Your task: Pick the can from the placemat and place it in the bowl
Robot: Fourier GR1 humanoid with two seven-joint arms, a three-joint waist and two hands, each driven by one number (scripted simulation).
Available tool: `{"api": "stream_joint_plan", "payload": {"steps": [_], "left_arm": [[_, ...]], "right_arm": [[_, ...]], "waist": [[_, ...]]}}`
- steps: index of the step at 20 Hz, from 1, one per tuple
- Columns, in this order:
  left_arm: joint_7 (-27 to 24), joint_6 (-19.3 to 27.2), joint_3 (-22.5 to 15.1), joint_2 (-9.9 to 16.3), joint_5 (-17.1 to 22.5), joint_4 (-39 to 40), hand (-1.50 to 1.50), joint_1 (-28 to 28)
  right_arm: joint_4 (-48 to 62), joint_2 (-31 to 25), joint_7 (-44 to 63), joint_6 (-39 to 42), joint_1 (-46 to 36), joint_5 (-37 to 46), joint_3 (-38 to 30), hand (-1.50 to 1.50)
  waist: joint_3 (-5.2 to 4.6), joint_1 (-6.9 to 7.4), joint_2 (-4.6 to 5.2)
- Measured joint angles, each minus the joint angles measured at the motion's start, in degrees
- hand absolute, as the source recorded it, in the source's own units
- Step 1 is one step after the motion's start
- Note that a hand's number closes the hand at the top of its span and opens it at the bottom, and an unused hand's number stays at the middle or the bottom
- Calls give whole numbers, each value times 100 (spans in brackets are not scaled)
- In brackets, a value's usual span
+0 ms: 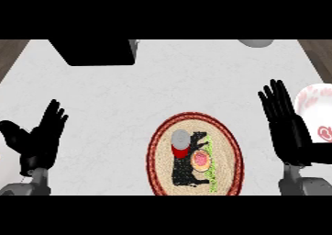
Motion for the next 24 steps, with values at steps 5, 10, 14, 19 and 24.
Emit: {"api": "stream_joint_plan", "payload": {"steps": [5, 10, 14, 19, 24], "left_arm": [[-166, 5, -41, 355, -426, -276, 0, -238], [-314, -34, 4, 677, -671, -379, 0, -303], [-337, -104, 40, 826, -715, -451, 0, -265], [-353, -159, 33, 877, -738, -511, 0, -228], [-377, -264, 69, 928, -713, -496, 0, -293]], "right_arm": [[-828, -301, 261, -662, -395, 1056, 286, 150], [-602, -1274, 1126, -1186, 9, 2617, 360, -150], [-939, -1202, 1847, -2016, 627, 3793, 712, -150], [-1656, -914, 2837, -2544, 1365, 5376, 1579, -150], [-2570, -483, 4196, -2440, 1849, 7021, 2281, -150]], "waist": [[-71, -15, 132], [-196, -301, 150], [-172, -396, 107], [-155, -368, 119], [-142, -282, 162]]}}
